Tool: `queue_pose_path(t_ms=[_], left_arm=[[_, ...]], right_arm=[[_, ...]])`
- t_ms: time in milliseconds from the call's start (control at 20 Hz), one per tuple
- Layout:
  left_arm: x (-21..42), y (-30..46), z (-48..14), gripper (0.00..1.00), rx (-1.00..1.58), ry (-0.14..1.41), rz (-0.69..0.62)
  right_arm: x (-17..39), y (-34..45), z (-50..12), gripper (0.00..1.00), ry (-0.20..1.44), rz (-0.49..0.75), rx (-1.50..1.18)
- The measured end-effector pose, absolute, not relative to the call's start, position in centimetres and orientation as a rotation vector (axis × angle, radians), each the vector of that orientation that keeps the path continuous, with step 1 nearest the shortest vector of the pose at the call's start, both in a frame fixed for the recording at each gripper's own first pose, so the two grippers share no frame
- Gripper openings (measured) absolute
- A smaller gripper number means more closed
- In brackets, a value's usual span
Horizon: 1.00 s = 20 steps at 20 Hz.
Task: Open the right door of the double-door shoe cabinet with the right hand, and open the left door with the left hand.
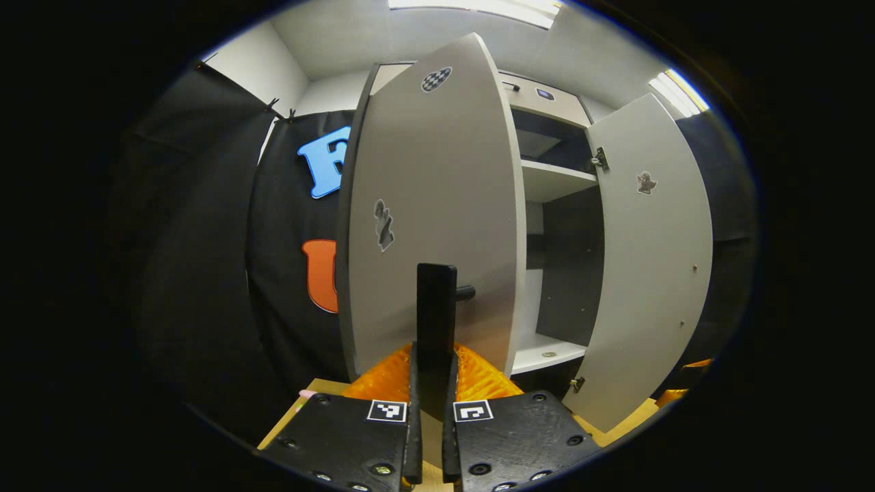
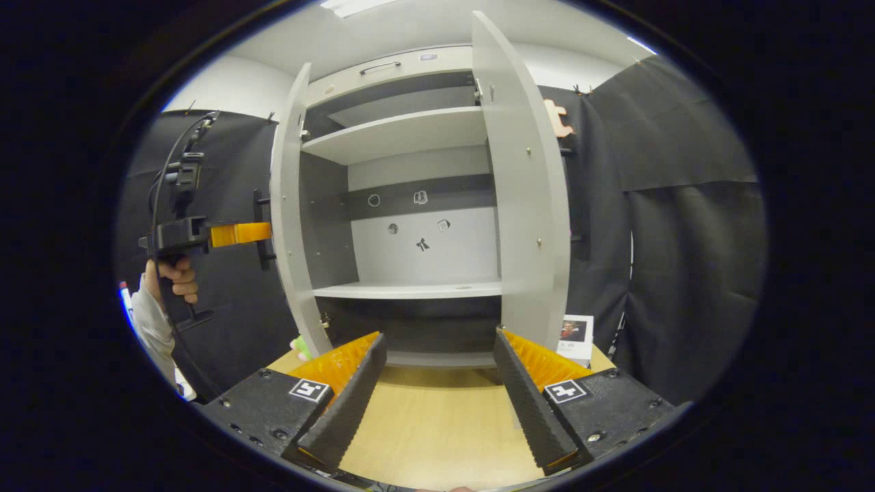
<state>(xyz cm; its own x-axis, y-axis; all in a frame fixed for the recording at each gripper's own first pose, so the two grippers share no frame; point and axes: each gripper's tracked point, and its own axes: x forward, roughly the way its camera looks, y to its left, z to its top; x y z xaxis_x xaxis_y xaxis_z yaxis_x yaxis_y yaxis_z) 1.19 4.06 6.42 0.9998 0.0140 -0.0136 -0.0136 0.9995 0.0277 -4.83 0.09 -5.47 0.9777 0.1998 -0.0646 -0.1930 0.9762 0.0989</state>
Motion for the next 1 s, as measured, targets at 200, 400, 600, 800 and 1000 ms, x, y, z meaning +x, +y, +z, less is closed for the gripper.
queue_pose_path(t_ms=[200, 400, 600, 800, 1000], left_arm=[[-0.3, 6.9, 6.5, 0.1, 0.029, 0.007, 0.061], [-1.0, 9.2, 6.4, 0.1, 0.008, 0.013, 0.078], [-1.2, 11.6, 6.3, 0.09, 0.002, 0.01, 0.122], [-0.9, 14.8, 6.3, 0.0, -0.013, 0.003, 0.145], [-1.1, 15.2, 6.5, 0.0, -0.026, -0.006, 0.102]], right_arm=[[-4.5, 1.2, -5.3, 0.99, 0.071, 0.212, 0.093], [-3.8, 2.2, -5.0, 0.99, 0.076, 0.223, 0.084], [-3.5, 2.7, -4.7, 0.99, 0.064, 0.224, 0.076], [-3.4, 2.6, -4.7, 0.99, 0.069, 0.212, 0.079], [-3.1, 2.9, -4.4, 1.0, 0.064, 0.206, 0.071]])
